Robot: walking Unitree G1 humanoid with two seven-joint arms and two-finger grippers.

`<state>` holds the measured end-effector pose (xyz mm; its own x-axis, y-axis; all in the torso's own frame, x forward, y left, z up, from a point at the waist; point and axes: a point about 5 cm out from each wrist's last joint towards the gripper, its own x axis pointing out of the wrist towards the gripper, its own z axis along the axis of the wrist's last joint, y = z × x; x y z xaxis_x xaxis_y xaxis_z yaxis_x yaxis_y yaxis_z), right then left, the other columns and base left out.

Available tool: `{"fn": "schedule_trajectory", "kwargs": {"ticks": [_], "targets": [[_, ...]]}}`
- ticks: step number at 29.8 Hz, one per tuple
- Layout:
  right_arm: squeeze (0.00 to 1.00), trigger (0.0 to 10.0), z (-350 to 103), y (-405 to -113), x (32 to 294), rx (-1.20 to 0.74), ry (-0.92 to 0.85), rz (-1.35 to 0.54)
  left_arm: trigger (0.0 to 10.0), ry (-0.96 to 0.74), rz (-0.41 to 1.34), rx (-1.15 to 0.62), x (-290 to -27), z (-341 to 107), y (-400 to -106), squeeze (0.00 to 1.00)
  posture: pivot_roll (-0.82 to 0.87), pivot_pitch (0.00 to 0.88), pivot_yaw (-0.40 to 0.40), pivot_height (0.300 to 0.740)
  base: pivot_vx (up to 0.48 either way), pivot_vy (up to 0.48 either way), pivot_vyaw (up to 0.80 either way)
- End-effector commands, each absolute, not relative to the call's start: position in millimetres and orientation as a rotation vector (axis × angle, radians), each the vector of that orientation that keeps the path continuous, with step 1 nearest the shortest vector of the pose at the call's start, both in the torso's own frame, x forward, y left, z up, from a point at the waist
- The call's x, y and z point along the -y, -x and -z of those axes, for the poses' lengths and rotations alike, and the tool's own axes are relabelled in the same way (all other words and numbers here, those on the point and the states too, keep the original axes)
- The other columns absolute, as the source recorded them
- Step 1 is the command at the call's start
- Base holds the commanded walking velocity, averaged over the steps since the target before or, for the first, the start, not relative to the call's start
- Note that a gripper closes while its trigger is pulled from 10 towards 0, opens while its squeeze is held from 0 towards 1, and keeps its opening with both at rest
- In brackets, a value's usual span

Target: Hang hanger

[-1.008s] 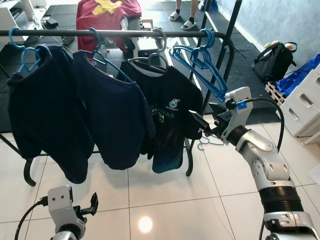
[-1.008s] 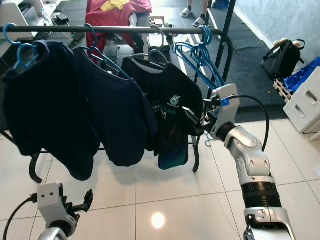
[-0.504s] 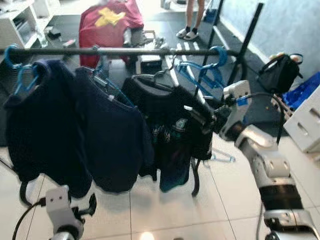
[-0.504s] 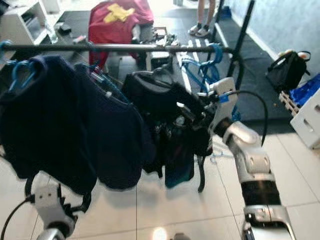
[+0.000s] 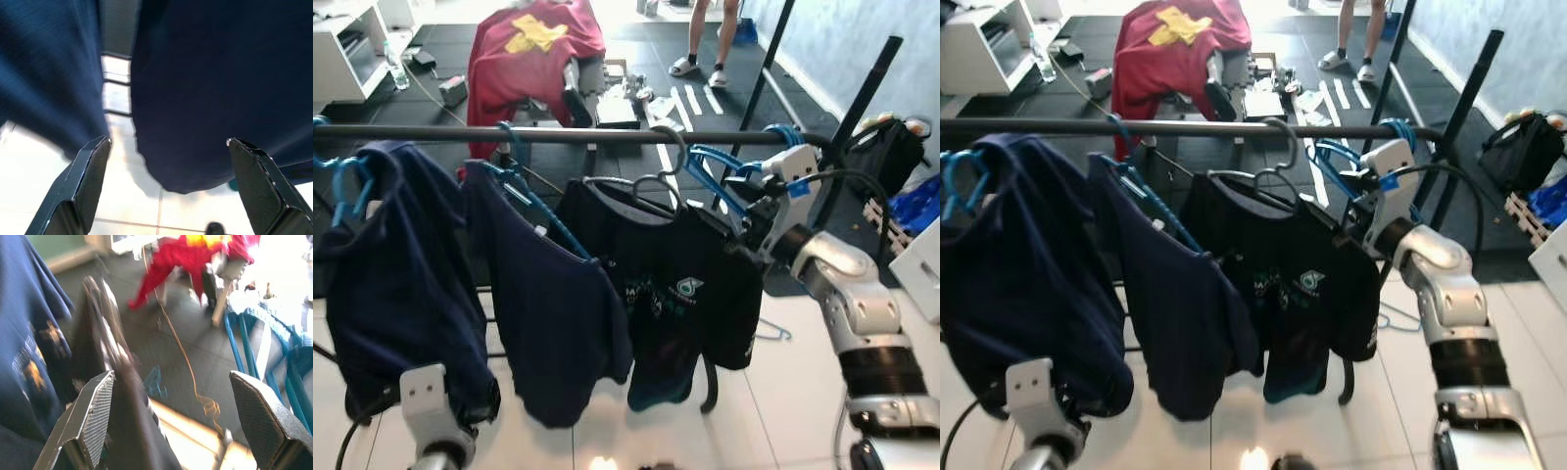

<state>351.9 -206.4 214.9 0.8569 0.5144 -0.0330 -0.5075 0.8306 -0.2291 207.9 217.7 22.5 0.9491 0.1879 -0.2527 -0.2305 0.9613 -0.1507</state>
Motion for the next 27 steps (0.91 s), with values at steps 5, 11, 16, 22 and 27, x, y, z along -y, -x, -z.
{"fn": "schedule_trajectory", "kwargs": {"ticks": [5, 11, 16, 22, 27], "targets": [[0.0, 10.0, -217.6, -358.8, 207.8, 0.026, 0.295, -0.512, 10.0, 0.186, -0.245, -0.272, -221.4, -14.9, -197.8, 0.0, -0.13, 0.169, -0.037, 0.74, 0.0, 0.0, 0.0], [0.0, 10.0, -215.4, -364.3, 215.1, -0.025, 0.283, -0.501, 10.0, 0.179, -0.24, -0.274, -222.1, -15.2, -197.6, 0.0, -0.13, 0.17, -0.036, 0.74, 0.0, 0.0, 0.0], [0.0, 10.0, -187.3, -356.9, 210.1, -0.19, 0.319, -0.628, 10.0, 0.174, -0.238, -0.273, -222.7, -15.4, -197.2, 0.0, -0.12, 0.172, -0.038, 0.74, 0.0, 0.0, 0.0], [0.0, 10.0, -175.5, -355.9, 213.5, -0.28, 0.358, -0.626, 10.0, 0.167, -0.231, -0.274, -222.4, -15.5, -197.1, 0.0, -0.12, 0.172, -0.035, 0.74, 0.0, 0.0, 0.0], [0.0, 10.0, -173.3, -356.9, 217.7, -0.298, 0.368, -0.597, 10.0, 0.164, -0.226, -0.274, -222.1, -15.5, -197.2, 0.0, -0.13, 0.172, -0.033, 0.74, 0.0, 0.0, 0.0]]}}
